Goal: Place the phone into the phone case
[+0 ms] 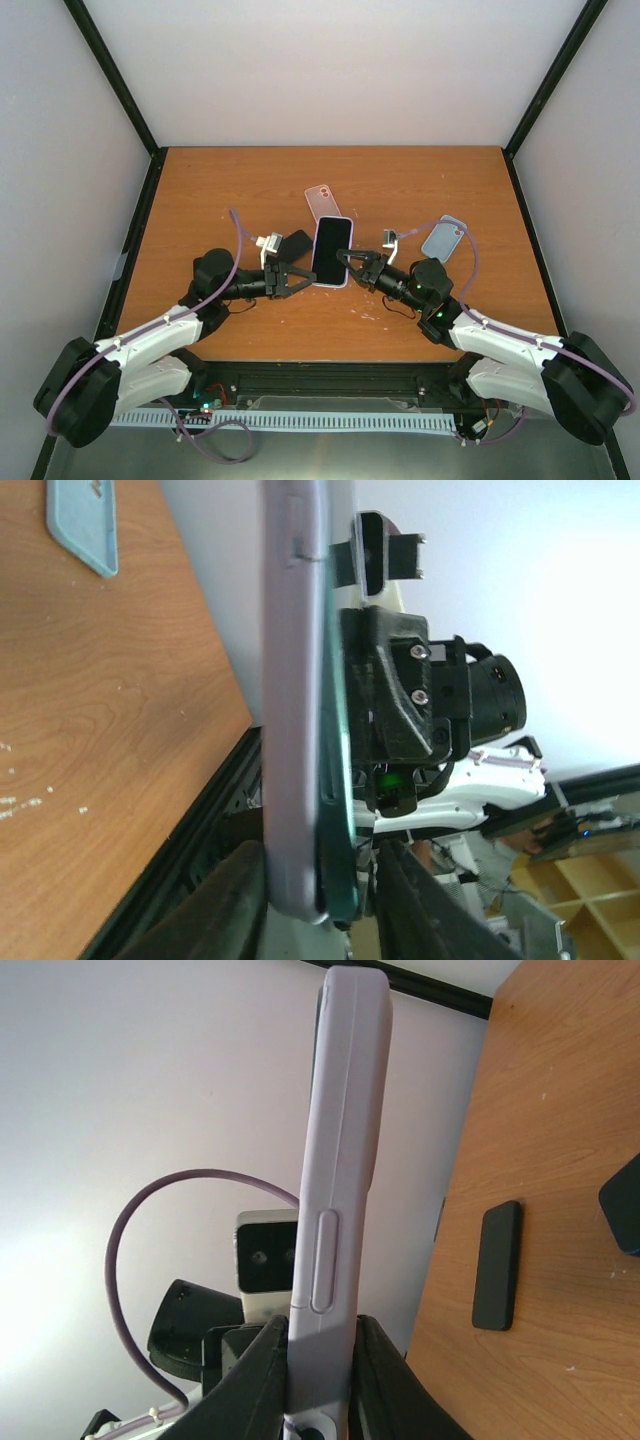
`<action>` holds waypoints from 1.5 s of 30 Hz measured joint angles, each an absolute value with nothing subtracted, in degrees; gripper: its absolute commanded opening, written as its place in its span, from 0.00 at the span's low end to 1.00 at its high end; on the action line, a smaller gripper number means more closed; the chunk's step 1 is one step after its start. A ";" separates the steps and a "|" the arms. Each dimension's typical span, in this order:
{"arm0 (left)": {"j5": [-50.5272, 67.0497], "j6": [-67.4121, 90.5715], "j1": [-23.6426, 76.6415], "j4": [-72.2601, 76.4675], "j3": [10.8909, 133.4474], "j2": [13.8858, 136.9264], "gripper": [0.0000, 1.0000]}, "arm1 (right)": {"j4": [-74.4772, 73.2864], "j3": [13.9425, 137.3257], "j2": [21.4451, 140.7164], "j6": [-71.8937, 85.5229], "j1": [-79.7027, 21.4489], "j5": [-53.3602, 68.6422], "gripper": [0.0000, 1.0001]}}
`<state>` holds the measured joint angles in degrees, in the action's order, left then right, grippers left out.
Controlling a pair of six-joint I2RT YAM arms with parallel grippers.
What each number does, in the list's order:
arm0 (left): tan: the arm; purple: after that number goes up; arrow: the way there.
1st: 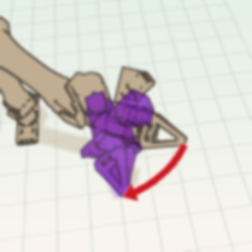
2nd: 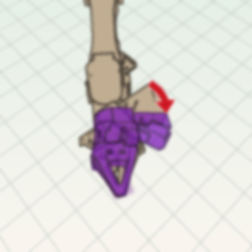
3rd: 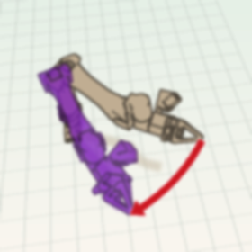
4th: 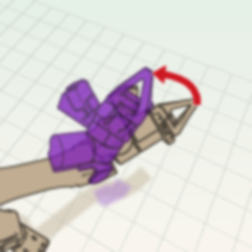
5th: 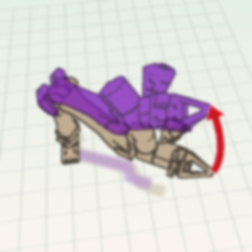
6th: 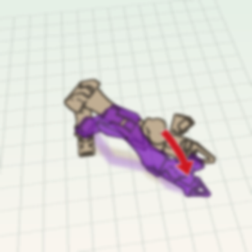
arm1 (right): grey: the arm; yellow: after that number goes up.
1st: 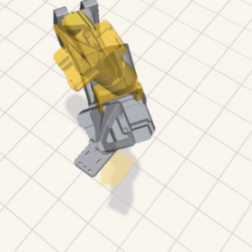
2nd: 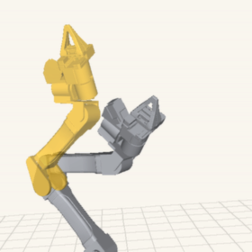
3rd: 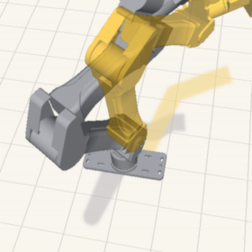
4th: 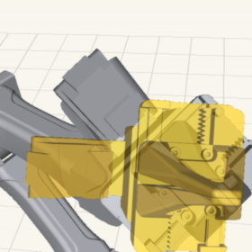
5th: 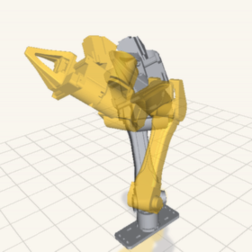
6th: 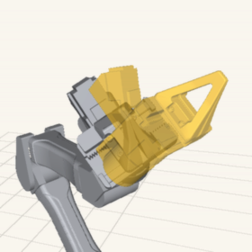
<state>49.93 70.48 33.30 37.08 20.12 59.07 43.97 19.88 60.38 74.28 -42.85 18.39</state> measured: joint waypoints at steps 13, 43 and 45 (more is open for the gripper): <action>46.76 68.53 33.30 29.74 21.67 57.39 0.00 | 44.31 19.86 60.49 73.78 -42.83 18.44 0.16; 21.96 54.39 32.69 -6.96 29.76 51.29 0.99 | 25.61 14.61 67.72 66.76 -42.96 19.31 0.16; 20.86 54.06 32.29 -8.27 29.80 51.59 1.00 | 25.98 14.63 70.02 66.54 -43.13 19.92 0.16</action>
<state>20.86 54.06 32.29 -8.27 29.80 51.59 25.98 14.63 70.02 66.54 -43.13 19.92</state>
